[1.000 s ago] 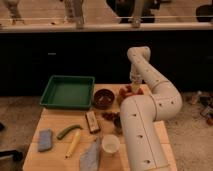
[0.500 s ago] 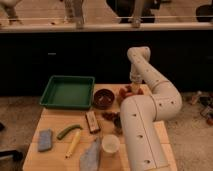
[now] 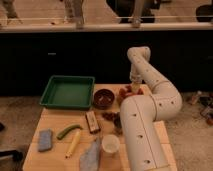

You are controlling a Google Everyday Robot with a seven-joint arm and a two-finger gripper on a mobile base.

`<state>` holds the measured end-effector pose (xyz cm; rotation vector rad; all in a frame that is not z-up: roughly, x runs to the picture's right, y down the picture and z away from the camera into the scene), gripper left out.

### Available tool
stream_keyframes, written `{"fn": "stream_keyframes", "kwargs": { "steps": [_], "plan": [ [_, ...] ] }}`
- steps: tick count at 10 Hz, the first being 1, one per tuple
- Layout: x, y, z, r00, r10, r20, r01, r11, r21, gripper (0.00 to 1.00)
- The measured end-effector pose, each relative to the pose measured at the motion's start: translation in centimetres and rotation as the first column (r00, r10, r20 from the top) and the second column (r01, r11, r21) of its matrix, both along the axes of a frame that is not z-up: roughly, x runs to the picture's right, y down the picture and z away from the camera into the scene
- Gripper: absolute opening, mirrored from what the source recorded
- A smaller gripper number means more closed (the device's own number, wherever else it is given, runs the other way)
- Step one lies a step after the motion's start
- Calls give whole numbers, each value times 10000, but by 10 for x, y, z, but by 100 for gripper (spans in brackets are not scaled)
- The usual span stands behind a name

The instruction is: Place fork in red bowl

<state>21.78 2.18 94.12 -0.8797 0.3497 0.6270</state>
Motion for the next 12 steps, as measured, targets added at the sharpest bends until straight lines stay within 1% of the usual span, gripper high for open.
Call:
{"fn": "stream_keyframes", "kwargs": {
  "steps": [2,3,4,7,8,9,12],
  "plan": [
    [0,0,0,10000,0,0,0,10000,-1,19],
    [0,0,0,10000,0,0,0,10000,-1,32],
    [0,0,0,10000,0,0,0,10000,-1,40],
    [0,0,0,10000,1,0,-1,10000,-2,70],
    [0,0,0,10000,1,0,-1,10000,-1,77],
    [0,0,0,10000,1,0,-1,10000,-1,80],
    [0,0,0,10000,2,1,-2,10000,-1,80]
  ]
}}
